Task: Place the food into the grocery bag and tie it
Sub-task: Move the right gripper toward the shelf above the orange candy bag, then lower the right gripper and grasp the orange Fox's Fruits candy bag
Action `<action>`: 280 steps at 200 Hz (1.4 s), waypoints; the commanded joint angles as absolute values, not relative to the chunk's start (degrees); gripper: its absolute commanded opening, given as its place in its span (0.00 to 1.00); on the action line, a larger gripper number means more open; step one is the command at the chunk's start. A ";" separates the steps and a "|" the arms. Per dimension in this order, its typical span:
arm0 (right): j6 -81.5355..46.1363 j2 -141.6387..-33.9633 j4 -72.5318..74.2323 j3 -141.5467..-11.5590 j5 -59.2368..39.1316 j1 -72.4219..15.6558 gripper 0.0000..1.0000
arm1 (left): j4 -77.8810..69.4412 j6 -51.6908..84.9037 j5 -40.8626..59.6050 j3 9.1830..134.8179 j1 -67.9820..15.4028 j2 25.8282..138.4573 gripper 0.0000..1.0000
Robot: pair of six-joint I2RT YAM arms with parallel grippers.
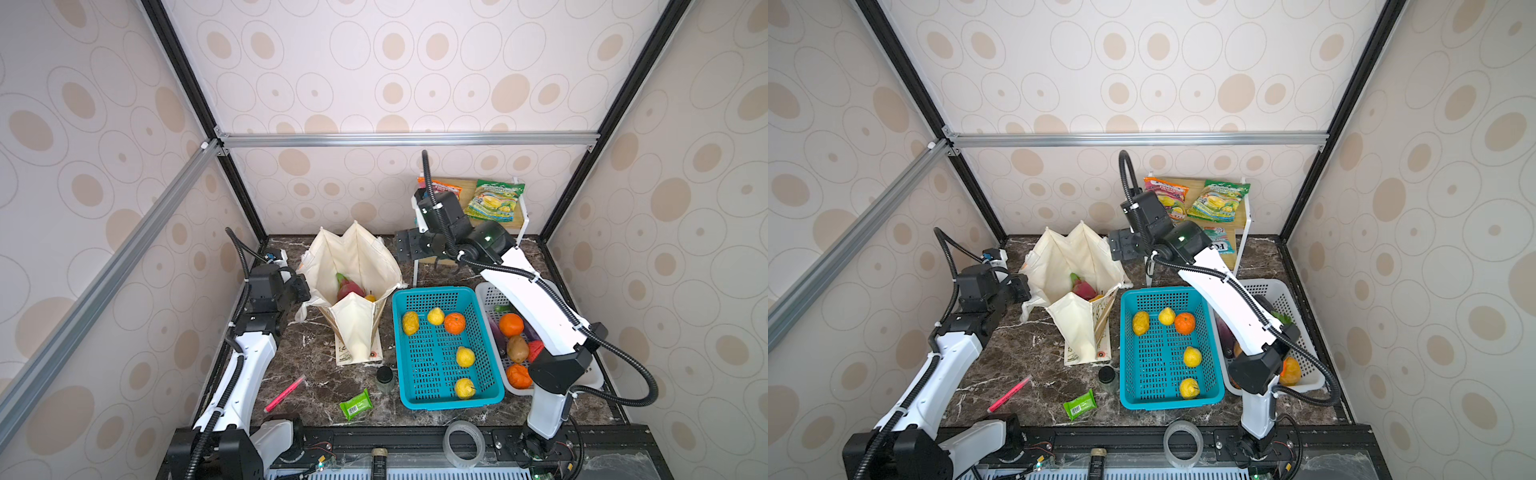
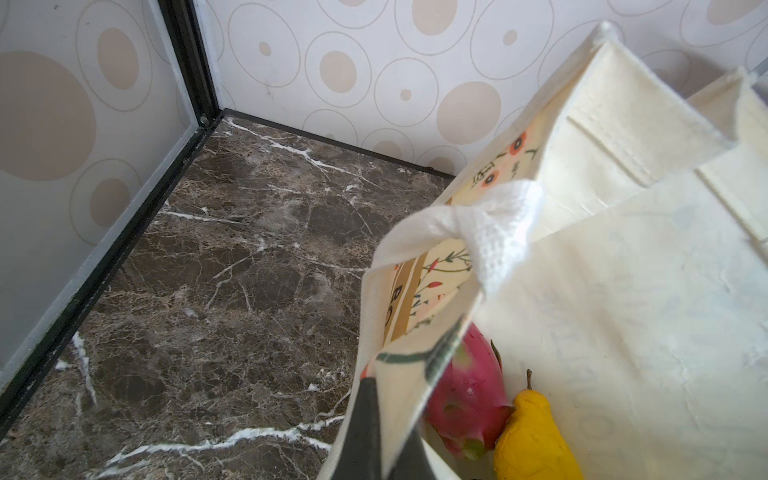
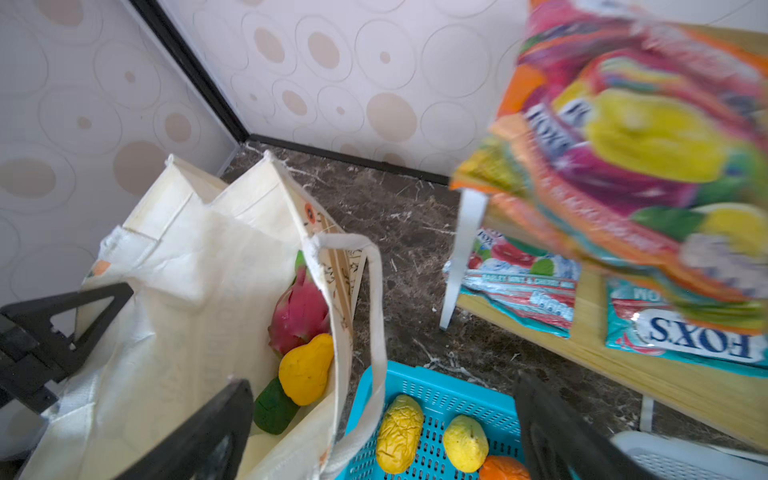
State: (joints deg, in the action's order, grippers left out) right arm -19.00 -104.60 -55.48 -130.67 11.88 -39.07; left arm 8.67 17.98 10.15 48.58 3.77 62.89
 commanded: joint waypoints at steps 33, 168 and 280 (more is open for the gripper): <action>-19.35 -98.64 -51.08 -128.75 5.40 -28.36 1.00 | 6.71 17.59 11.24 48.69 4.09 61.52 0.00; -27.03 -95.51 -47.18 -117.73 -7.64 -12.83 0.98 | 7.31 17.32 10.18 48.91 4.05 61.61 0.00; -30.48 -88.05 -41.70 -109.47 -13.79 -12.09 0.93 | 7.35 17.47 10.30 49.02 4.13 62.14 0.00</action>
